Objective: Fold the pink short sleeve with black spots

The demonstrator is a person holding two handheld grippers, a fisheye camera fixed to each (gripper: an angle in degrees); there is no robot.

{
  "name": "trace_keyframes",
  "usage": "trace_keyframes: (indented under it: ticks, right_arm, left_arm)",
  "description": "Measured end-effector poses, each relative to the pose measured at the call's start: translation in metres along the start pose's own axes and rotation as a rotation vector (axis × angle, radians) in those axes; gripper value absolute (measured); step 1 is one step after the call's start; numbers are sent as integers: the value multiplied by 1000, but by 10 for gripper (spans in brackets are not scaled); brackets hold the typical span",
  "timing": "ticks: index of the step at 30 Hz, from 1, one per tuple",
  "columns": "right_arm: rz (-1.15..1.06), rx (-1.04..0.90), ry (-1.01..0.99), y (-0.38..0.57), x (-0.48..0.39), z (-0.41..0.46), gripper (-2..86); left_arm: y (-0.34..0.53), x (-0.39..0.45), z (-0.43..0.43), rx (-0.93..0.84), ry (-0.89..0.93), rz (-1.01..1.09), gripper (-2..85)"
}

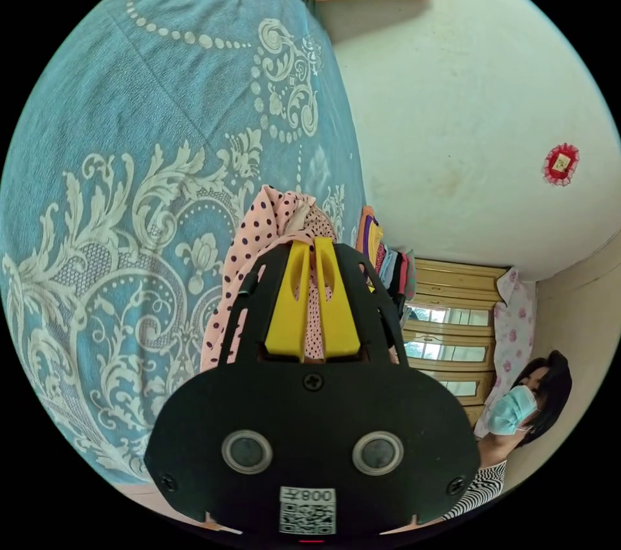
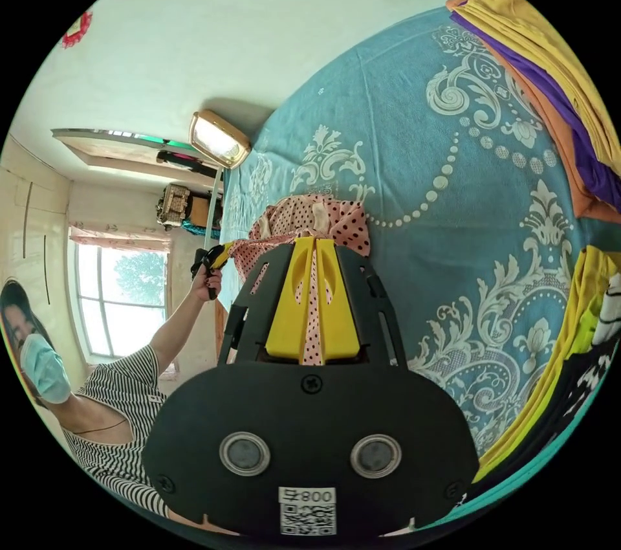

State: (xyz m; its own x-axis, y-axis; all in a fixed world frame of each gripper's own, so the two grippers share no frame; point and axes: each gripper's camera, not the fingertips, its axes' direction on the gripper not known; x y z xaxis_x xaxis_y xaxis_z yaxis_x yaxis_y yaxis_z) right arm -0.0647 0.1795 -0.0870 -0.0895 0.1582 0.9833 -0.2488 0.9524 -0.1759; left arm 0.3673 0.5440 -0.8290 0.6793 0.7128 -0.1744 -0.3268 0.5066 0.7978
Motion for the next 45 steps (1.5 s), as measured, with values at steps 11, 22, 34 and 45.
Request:
trace_keyframes:
  ticks: [11,22,34,45]
  right_arm:
    - [50,-44,11,-93,80,49,2]
    - [113,-25,-40,-116,136,65,4]
    - [61,132,22,-87,127,56,15]
    - [-140,-6,340,-70,69,154,16]
  left_arm:
    - [-74,-10,33,17,-7,-37,37]
    - [-83,-22,40,125,139,-87,75]
    - [-49,76,128,26,-306,392,79]
    - [-46,104,223,-55,-809,581,19]
